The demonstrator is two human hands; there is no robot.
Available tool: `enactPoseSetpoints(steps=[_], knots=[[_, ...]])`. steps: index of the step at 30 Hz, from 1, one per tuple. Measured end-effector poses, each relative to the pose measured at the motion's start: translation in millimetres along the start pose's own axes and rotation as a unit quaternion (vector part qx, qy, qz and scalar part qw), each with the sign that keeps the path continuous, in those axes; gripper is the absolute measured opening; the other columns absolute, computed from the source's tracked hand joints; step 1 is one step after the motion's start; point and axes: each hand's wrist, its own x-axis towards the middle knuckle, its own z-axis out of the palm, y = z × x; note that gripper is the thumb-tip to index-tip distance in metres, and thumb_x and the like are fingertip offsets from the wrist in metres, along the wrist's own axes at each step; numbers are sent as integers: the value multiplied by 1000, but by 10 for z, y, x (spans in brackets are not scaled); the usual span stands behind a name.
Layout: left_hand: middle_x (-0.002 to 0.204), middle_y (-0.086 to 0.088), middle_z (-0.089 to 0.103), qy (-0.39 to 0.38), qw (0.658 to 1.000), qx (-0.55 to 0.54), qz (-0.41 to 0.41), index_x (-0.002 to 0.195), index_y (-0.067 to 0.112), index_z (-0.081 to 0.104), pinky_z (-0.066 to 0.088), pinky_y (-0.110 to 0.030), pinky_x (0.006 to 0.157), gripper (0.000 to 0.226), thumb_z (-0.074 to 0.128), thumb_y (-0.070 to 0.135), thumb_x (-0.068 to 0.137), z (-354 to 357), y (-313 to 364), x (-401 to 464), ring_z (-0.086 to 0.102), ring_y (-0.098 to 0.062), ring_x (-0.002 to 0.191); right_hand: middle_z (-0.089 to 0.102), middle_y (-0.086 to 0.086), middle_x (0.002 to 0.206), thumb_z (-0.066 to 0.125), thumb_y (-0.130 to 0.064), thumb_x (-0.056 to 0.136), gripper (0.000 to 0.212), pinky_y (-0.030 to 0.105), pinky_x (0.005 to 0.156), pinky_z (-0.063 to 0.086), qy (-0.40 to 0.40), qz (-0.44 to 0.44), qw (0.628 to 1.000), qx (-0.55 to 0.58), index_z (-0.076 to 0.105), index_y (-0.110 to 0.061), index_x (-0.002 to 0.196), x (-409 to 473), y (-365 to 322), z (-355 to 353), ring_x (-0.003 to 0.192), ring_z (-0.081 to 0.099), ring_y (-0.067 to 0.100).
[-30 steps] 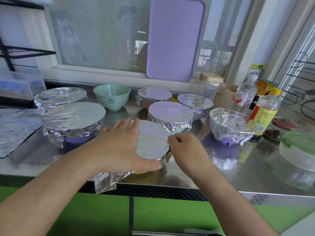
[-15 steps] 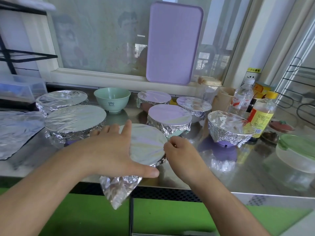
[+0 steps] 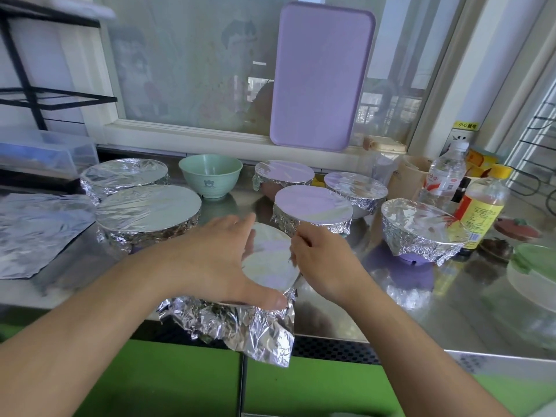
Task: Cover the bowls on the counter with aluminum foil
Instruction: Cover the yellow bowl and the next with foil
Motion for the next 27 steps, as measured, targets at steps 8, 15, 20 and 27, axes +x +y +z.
enactPoseSetpoints(steps=[8,15,20,27], knots=[[171,13,0,11,1000,7,6,163,24,-18,16,-44,129,158,54,106,49,76,-63,39,1,-10,158,36,-2,52,52,-21,99,40,29,46,23,-16,32,998,53,39,-5,66,-201,0,-50,51,27,15],[171,14,-2,7,1000,10,5,163,24,-18,14,-44,129,156,54,105,51,79,-60,34,1,-10,158,31,2,52,57,-18,97,49,26,51,18,-7,99,980,170,40,-16,51,-249,-2,-204,47,23,17],[171,16,-5,2,1000,8,5,163,26,-19,14,-43,129,157,52,107,49,81,-61,33,-2,-8,158,33,1,55,58,-20,97,42,29,49,19,11,76,988,133,40,-1,64,-342,-61,-54,50,24,16],[169,16,1,1,1000,9,3,163,26,-20,14,-44,129,157,52,107,49,93,-69,43,0,-9,157,37,0,51,57,-24,101,47,26,49,24,0,123,978,169,52,-14,55,-479,5,-21,45,29,15]])
